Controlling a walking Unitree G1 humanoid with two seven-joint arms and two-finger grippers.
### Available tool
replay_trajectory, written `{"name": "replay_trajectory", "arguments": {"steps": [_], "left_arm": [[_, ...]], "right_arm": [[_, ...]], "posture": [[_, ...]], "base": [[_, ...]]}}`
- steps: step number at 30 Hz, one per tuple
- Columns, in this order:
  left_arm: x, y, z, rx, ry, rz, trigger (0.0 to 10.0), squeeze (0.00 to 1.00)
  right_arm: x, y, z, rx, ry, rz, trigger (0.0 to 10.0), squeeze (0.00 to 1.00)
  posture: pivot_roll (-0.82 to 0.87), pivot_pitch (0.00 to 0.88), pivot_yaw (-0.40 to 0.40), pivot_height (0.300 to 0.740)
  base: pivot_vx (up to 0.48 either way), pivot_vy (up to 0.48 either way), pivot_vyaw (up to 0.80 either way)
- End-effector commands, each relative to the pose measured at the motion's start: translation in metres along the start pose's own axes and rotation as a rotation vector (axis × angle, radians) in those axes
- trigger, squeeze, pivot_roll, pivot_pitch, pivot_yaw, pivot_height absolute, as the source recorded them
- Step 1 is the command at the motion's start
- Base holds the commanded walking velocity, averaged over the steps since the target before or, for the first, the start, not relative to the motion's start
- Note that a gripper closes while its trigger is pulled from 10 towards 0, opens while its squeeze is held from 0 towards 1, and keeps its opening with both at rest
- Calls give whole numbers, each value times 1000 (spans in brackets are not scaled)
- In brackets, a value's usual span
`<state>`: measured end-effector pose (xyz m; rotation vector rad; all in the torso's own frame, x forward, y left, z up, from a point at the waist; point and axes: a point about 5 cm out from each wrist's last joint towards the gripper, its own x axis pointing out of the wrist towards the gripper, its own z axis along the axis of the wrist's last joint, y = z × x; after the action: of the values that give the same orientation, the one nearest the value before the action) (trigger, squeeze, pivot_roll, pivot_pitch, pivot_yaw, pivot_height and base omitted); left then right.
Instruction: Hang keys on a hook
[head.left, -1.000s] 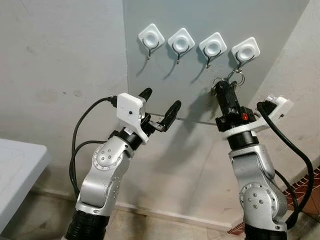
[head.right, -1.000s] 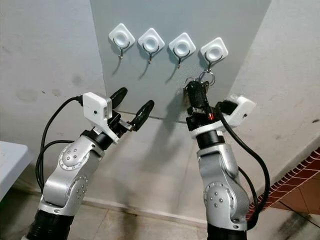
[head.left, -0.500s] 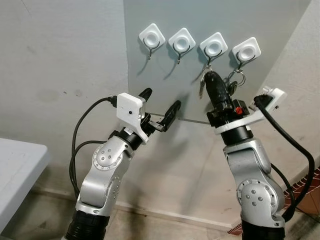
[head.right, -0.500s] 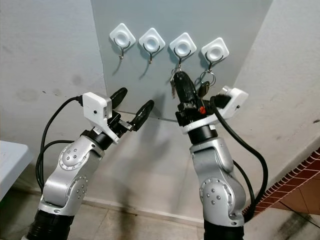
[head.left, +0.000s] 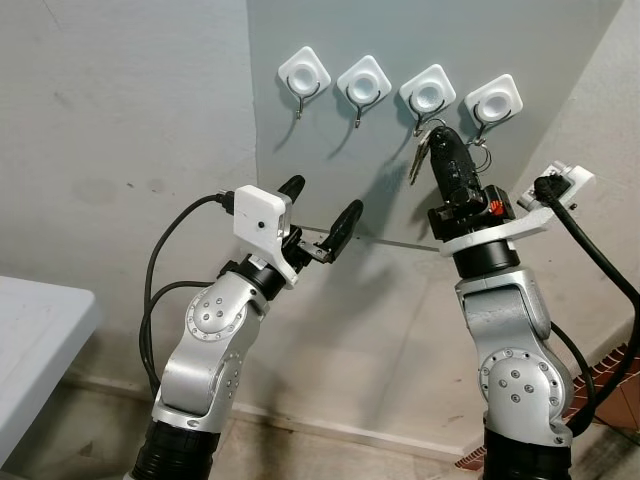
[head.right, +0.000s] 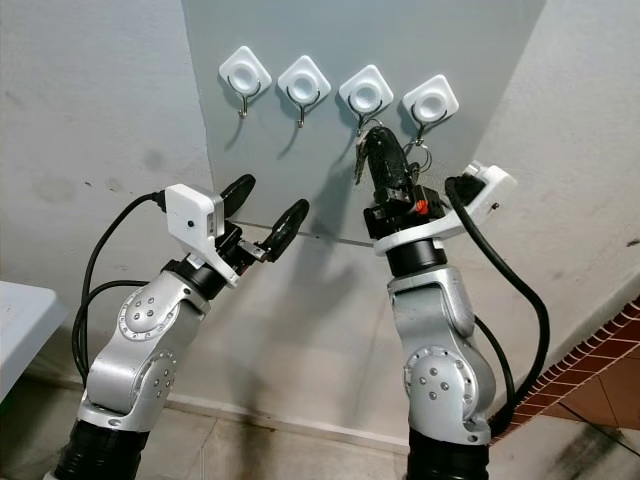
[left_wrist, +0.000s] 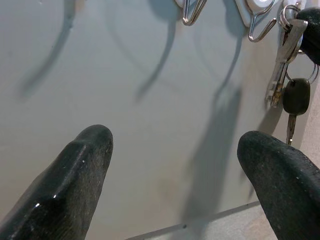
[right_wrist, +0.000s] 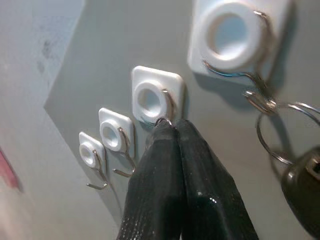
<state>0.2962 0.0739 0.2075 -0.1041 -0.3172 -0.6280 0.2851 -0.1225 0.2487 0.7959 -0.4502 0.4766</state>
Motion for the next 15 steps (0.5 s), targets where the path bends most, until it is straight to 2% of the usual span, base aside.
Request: {"name": "replay_trajectory", "arguments": {"steps": [1, 9, 15], "left_arm": [[1, -2, 6, 3, -19, -8, 10000, 0], [1, -3, 6, -2, -20, -4, 10000, 0], [1, -2, 6, -2, -20, 1, 10000, 0]], "right_arm": [[2, -3, 1, 40, 4, -22, 10000, 0], [3, -3, 0, 40, 10, -16, 10000, 0], [6, 5, -3, 35, 35, 39, 10000, 0]], "posture": [[-27, 48, -46, 740], [-28, 51, -48, 740], [-25, 53, -51, 740]], "base": [[0, 0, 0], [0, 0, 0], [0, 0, 0]]}}
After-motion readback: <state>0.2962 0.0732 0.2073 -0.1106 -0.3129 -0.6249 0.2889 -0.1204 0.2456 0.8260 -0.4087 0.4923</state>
